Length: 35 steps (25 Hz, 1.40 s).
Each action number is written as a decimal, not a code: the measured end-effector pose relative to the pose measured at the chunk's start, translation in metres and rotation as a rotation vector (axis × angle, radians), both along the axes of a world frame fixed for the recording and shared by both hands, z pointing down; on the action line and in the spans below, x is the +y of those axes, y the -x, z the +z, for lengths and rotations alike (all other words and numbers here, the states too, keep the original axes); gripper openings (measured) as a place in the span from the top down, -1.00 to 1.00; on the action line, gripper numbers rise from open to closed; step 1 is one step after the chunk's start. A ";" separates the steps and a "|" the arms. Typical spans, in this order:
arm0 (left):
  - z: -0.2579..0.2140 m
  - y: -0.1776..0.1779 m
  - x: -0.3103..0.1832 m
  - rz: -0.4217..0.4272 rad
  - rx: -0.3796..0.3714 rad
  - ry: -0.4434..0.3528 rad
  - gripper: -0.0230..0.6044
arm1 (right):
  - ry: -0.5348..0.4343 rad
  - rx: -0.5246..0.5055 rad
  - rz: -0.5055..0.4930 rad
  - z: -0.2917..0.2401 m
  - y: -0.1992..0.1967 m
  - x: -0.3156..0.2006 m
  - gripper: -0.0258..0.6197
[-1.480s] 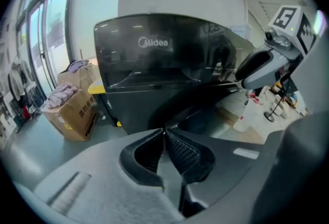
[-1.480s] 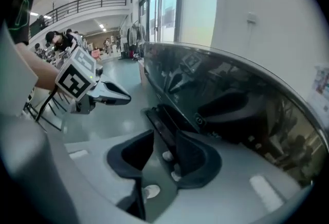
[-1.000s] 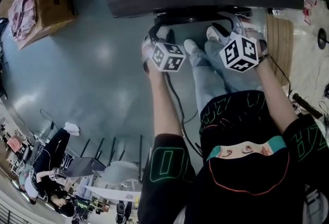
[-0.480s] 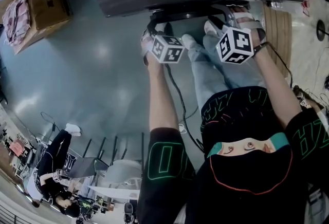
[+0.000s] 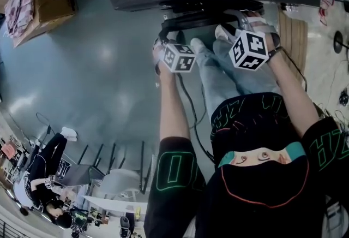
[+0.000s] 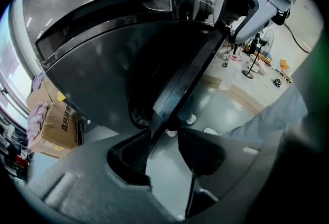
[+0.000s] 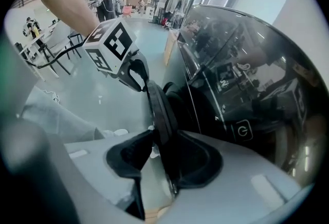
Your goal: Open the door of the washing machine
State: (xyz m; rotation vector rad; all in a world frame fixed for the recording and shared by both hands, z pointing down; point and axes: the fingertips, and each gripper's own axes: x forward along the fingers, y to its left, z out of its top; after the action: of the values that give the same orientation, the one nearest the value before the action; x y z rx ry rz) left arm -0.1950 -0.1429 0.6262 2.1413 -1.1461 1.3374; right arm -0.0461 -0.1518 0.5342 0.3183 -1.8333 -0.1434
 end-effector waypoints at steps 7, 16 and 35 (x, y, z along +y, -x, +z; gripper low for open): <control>0.003 -0.002 0.040 -0.082 0.009 0.009 0.36 | 0.037 0.004 -0.074 0.002 0.000 0.026 0.44; 0.002 -0.010 0.099 -0.267 -0.001 0.032 0.36 | 0.050 -0.025 -0.265 -0.002 -0.002 0.061 0.43; 0.007 -0.114 0.258 -0.687 0.009 0.037 0.37 | 0.071 -0.048 -0.680 0.001 -0.071 0.163 0.43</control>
State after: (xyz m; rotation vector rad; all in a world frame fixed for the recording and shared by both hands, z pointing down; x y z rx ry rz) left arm -0.0814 0.1153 0.6333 1.4949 -1.6302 1.0082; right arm 0.0244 0.0114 0.5352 -0.3667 -1.9255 -0.5407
